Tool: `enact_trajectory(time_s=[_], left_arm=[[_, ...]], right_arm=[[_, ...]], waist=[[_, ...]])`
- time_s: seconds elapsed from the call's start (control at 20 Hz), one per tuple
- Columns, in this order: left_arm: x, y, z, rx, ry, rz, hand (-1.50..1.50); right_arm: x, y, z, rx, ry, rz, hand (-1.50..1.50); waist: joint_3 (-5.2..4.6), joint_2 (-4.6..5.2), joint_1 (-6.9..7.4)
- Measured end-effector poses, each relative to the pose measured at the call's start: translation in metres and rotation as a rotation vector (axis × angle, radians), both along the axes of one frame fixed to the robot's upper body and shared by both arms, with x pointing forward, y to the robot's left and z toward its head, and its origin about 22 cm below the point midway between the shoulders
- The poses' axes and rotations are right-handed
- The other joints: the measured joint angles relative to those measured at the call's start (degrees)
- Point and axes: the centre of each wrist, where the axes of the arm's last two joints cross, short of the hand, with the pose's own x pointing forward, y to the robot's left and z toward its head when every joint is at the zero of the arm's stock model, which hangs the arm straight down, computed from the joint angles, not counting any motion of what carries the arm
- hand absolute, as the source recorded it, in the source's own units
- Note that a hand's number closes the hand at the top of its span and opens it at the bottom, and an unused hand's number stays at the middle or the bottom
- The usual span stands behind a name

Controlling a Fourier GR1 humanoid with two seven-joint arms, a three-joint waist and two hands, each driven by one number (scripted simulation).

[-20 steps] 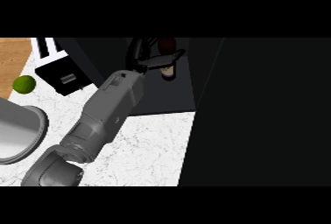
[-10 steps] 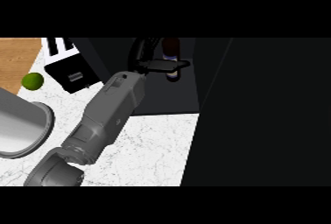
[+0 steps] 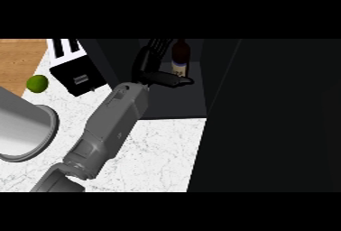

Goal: Pick up the wine, place it into the cabinet and close the cabinet

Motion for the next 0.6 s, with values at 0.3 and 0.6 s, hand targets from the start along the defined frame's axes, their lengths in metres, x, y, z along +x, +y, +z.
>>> enact_trajectory(time_s=[0.3,0.6], left_arm=[[-0.024,0.009,-0.032,-0.048,0.044,-0.041,-1.5],[-0.058,0.012,-0.057,-0.074,0.082,-0.058,-1.5]], right_arm=[[-0.001,0.0,-0.001,0.004,0.001,-0.003,-1.5],[-0.003,0.001,-0.003,0.018,0.01,-0.022,-1.5]], waist=[[-0.06,-0.32,1.17],[-0.09,-0.48,2.13]])
